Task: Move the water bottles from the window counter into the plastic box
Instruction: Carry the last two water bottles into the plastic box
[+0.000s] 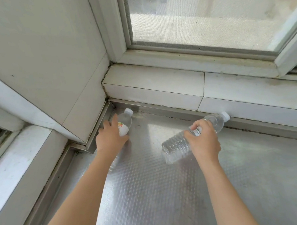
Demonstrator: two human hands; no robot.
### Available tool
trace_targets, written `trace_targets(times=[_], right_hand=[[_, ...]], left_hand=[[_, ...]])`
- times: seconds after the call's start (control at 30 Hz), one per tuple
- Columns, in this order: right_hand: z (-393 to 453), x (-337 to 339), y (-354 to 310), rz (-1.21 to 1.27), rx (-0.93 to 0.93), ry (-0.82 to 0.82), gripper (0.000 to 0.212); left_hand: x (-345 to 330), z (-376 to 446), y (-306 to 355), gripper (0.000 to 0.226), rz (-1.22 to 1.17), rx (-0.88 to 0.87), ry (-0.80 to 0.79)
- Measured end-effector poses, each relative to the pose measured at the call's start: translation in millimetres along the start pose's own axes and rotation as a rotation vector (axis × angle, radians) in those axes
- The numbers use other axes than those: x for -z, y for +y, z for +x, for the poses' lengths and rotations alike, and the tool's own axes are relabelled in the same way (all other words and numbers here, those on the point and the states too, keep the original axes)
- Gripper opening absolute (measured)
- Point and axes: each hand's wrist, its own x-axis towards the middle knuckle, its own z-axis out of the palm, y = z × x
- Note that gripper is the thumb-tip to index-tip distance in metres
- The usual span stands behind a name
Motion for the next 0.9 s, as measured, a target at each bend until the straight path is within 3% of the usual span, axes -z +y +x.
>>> trace_targets(times=[0.13, 0.33, 0.5, 0.63, 0.9], right_hand=[[-1.5, -6.5, -6.1, -0.116, 0.014, -0.029, 0.010], [-20.9, -16.4, -16.4, -0.114, 0.005, -0.147, 0.034], [-42.0, -33.2, -15.6, -0.117, 0.162, -0.242, 0.043], [-47.2, -42.3, -14.2, -0.250, 0.308, -0.234, 0.072], [-53.7, -47.0, -5.8, -0.281, 0.182, -0.268, 0.107]], left_hand=[[1.5, -4.6, -2.4, 0.091, -0.109, 0.036, -0.007], [2.8, -20.4, -0.7, 0.088, -0.175, 0.038, -0.014], [0.8, -31.0, -2.1, 0.089, -0.269, 0.078, -0.015], [0.0, -35.0, -1.5, 0.089, -0.316, 0.098, -0.006], [5.2, -43.3, -1.5, 0.084, -0.423, 0.115, 0.034]])
